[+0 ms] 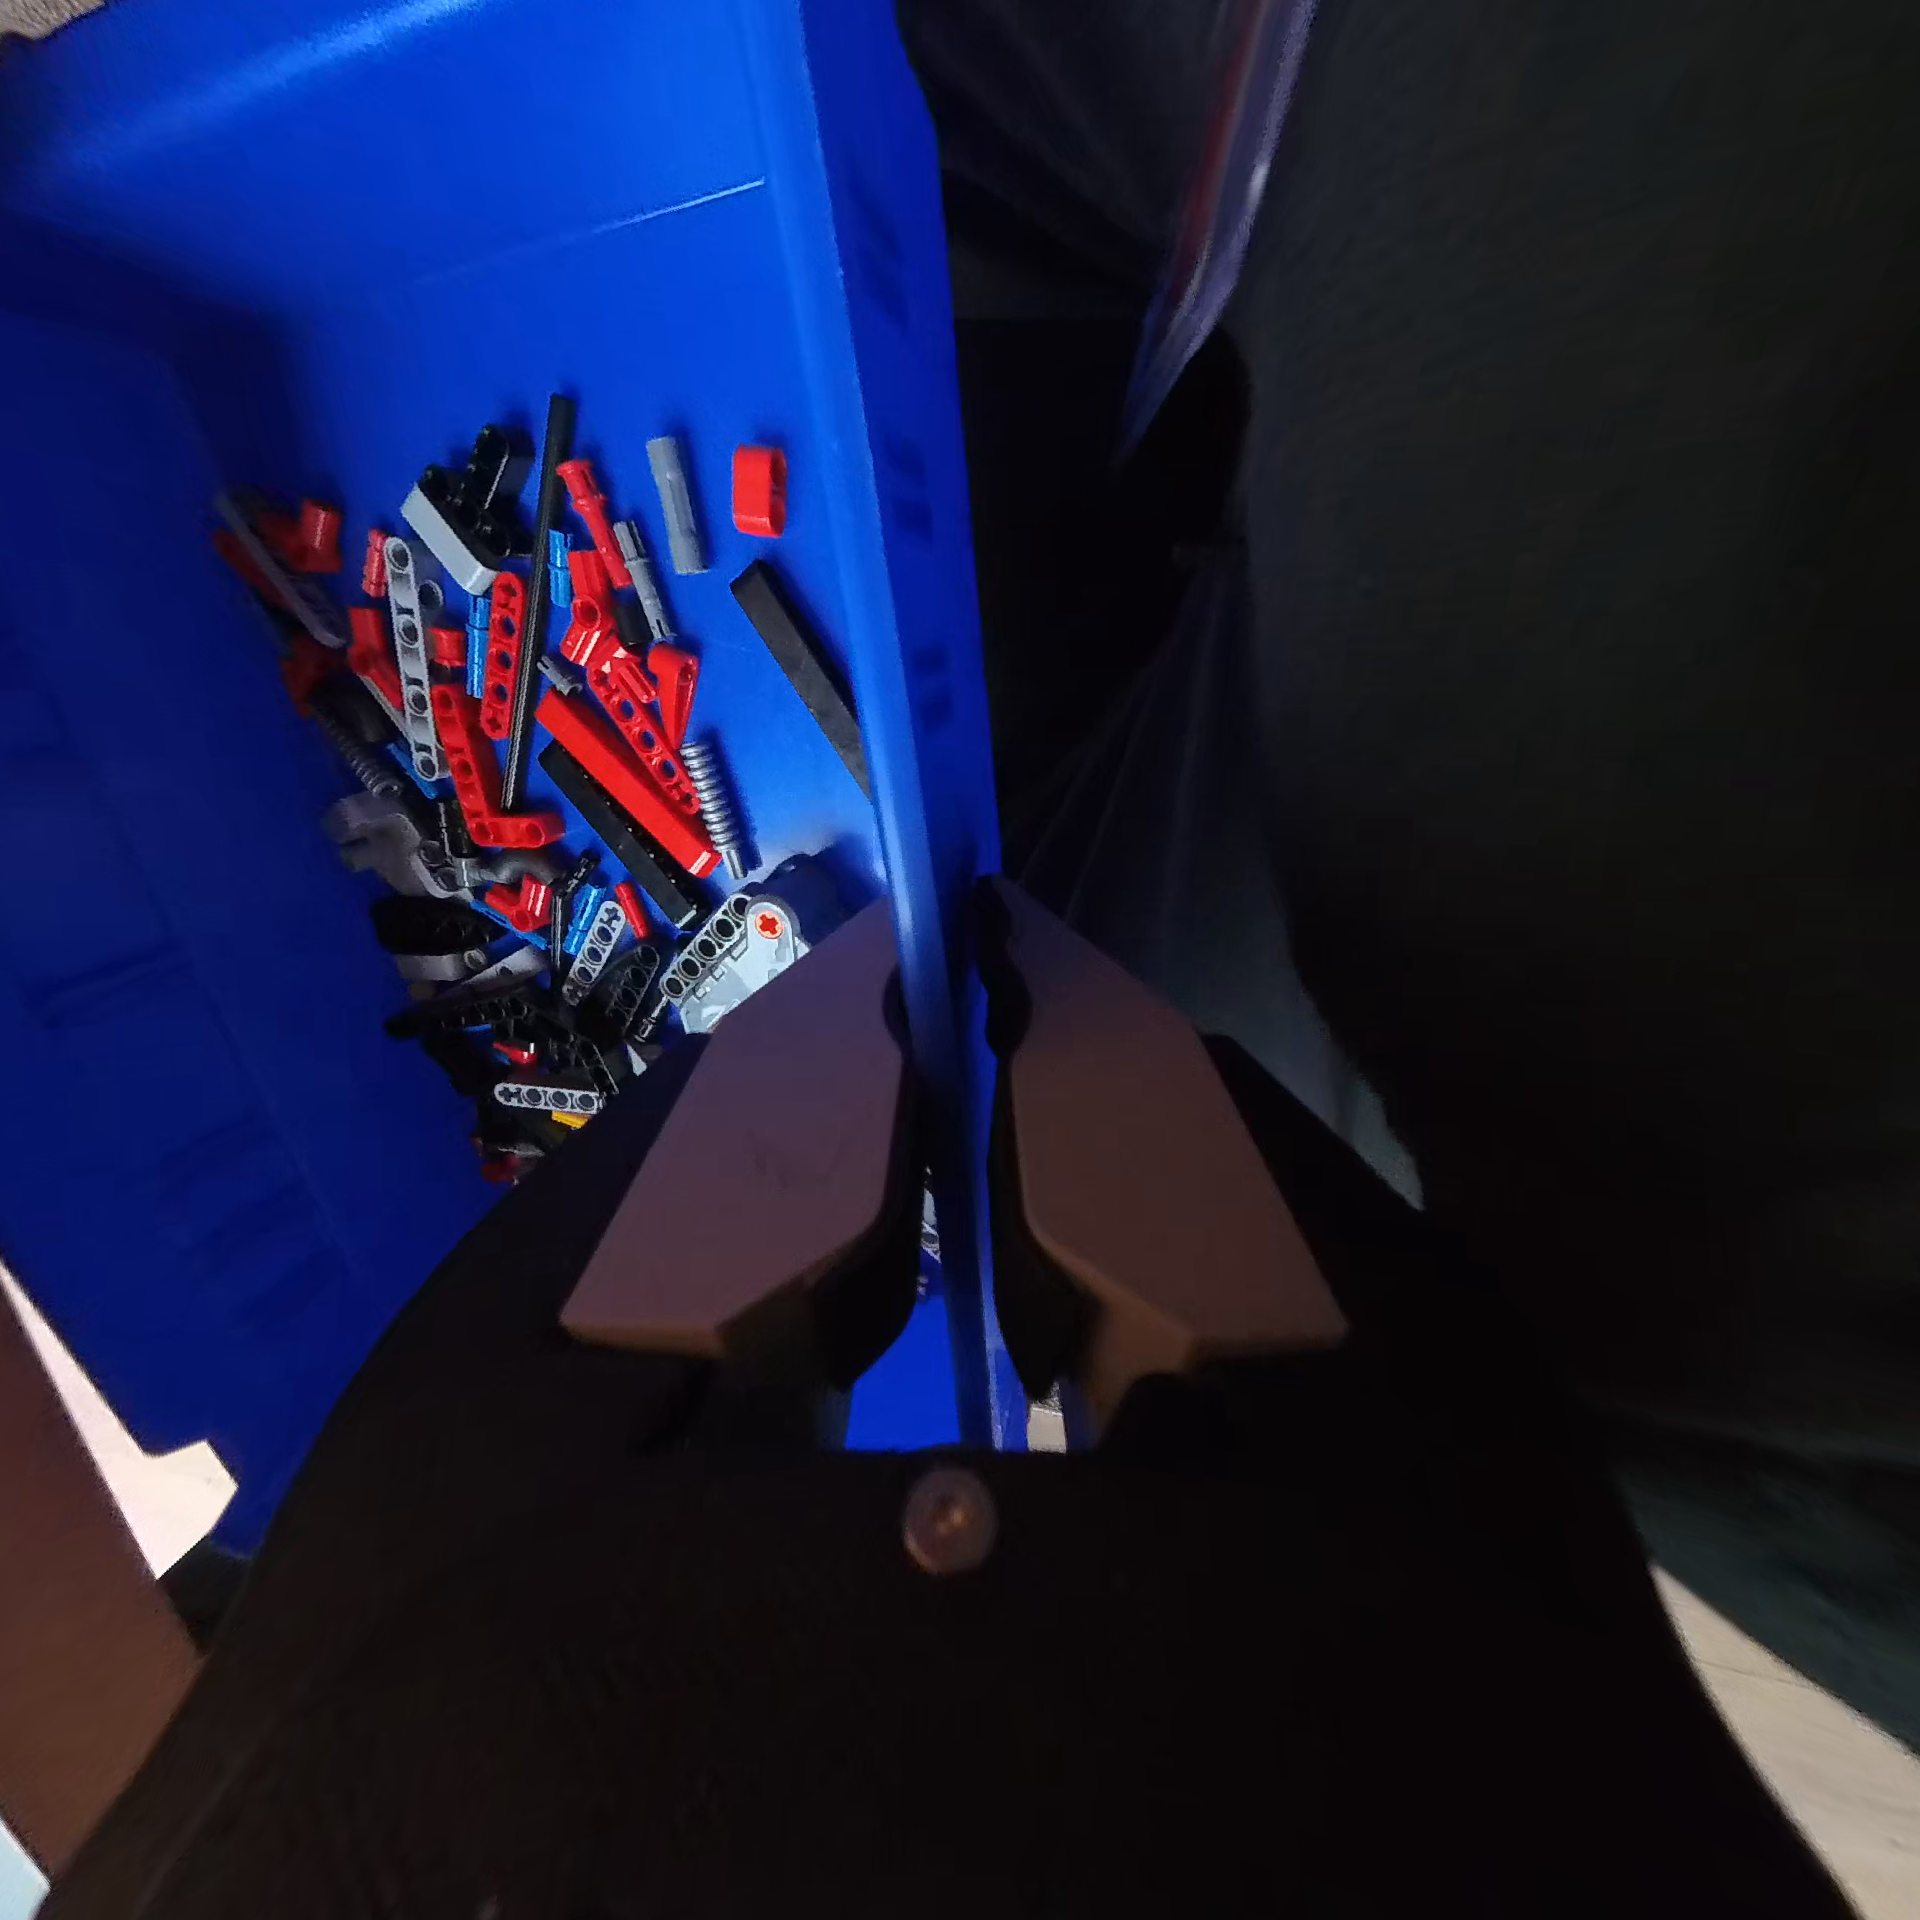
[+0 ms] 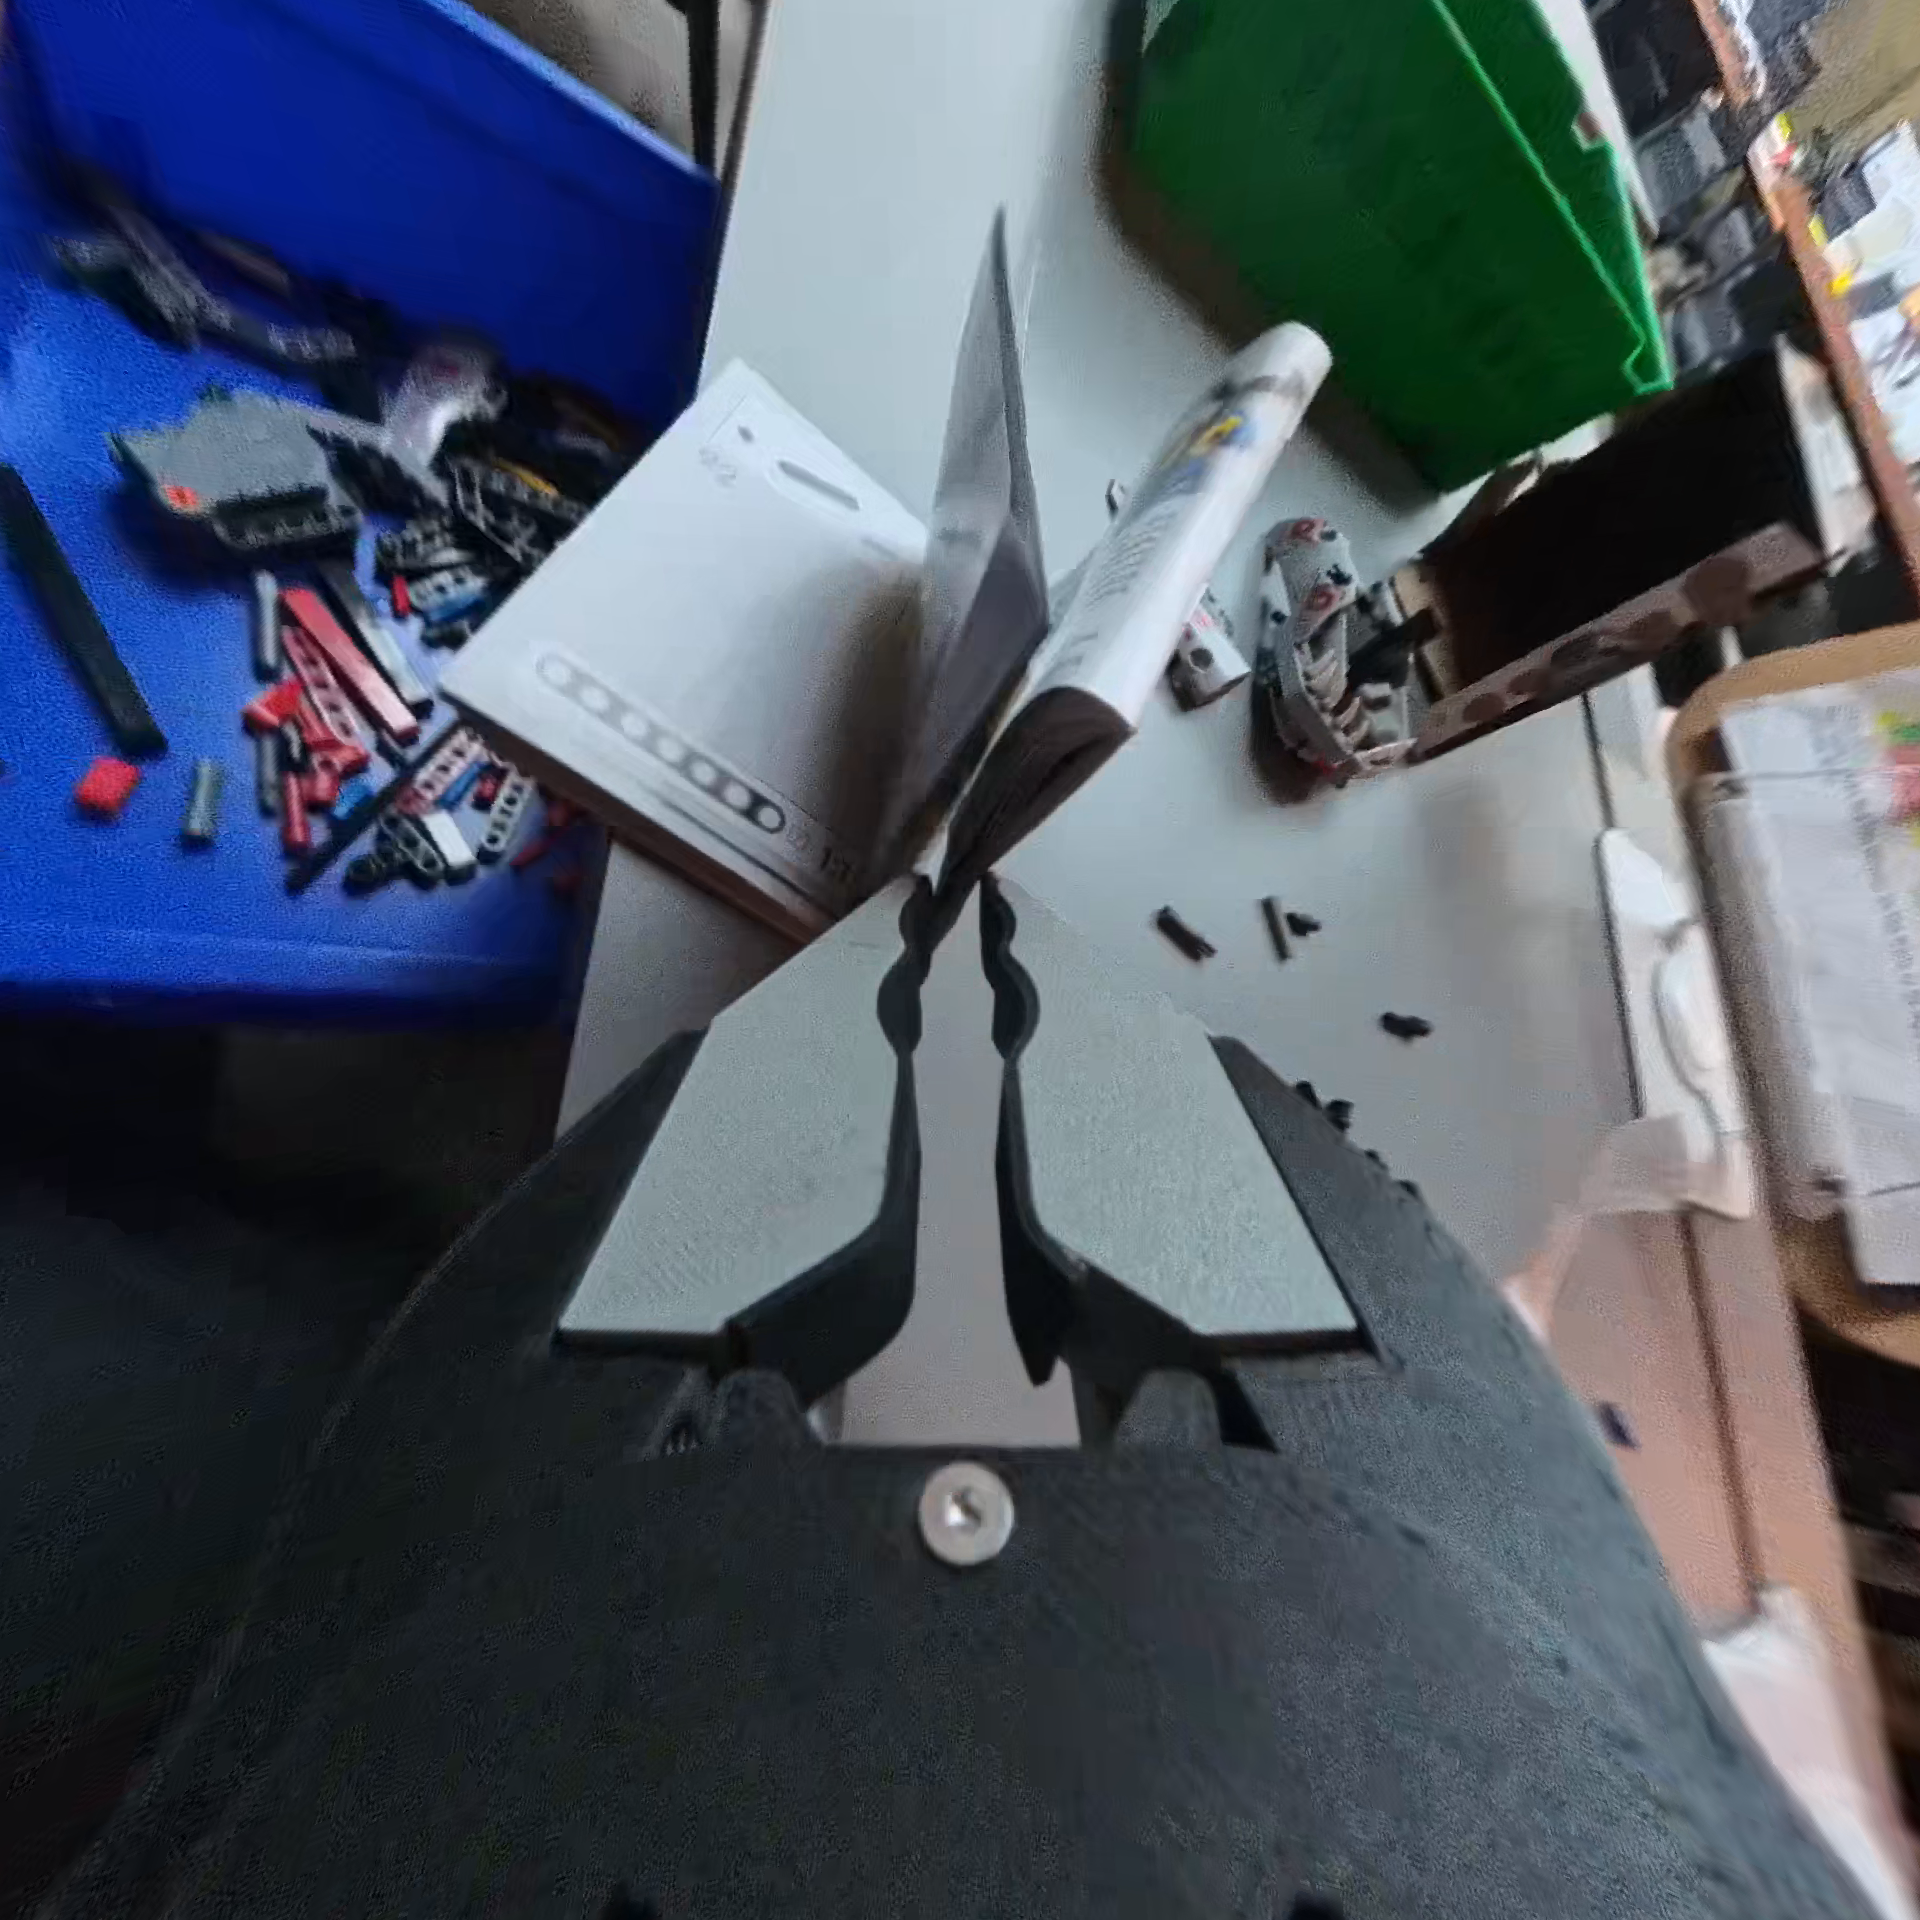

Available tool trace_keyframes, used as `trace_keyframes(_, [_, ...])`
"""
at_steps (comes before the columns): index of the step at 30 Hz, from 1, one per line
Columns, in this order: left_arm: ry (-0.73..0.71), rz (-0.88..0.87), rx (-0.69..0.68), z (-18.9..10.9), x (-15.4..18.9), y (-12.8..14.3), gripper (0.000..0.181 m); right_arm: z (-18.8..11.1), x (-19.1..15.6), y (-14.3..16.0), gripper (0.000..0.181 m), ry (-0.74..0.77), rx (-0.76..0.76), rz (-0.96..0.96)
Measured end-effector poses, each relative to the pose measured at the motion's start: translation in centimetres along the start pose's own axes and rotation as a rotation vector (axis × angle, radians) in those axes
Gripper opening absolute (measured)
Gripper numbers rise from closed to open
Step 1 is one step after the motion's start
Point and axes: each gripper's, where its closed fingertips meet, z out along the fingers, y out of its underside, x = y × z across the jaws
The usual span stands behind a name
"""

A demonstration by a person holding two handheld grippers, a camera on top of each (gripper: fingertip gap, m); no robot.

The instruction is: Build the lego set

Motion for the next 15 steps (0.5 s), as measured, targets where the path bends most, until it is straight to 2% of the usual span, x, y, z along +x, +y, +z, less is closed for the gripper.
trace_keyframes(1, [-0.001, -0.001, -0.004, 0.1, -0.1, 0.1, 0.002, -0.4, -0.2, -0.2, 0.005, 0.018, -0.018, -0.100])
trace_keyframes(2, [-0.001, -0.002, -0.007, 0.1, -0.1, 0.1, 0.003, -0.8, -0.4, -0.4, 0.014, 0.030, -0.029, -0.194])
trace_keyframes(4, [-0.003, -0.004, -0.009, 0.1, -0.2, 0.2, 0.003, -1.6, 0.1, -1.3, 0.039, 0.089, -0.052, -0.338])
trace_keyframes(6, [-0.004, -0.005, -0.009, 0.1, -0.3, 0.2, 0.002, -2.1, -0.2, -2.2, 0.050, 0.051, -0.041, -0.345])
trace_keyframes(8, [-0.005, -0.005, -0.008, 0.0, -0.3, 0.3, 0.003, -2.3, -0.4, -2.5, 0.045, -0.040, -0.027, -0.219])
trace_keyframes(10, [-0.009, -0.006, -0.011, 0.0, -0.3, 0.3, 0.003, -1.9, 0.4, -1.8, 0.061, -0.095, -0.018, -0.044])
trace_keyframes(12, [-0.010, -0.006, -0.012, 0.1, -0.3, 0.2, 0.003, -1.2, 0.5, -1.8, 0.066, -0.186, 0.026, 0.139])
trace_keyframes(14, [-0.008, -0.008, -0.011, 0.1, -0.2, 0.1, 0.002, -0.9, -0.1, -3.8, 0.072, -0.253, 0.119, 0.261])
trace_keyframes(15, [-0.006, -0.009, -0.010, 0.1, -0.2, 0.1, 0.002, -0.6, 0.1, -4.7, 0.074, -0.240, 0.140, 0.299])
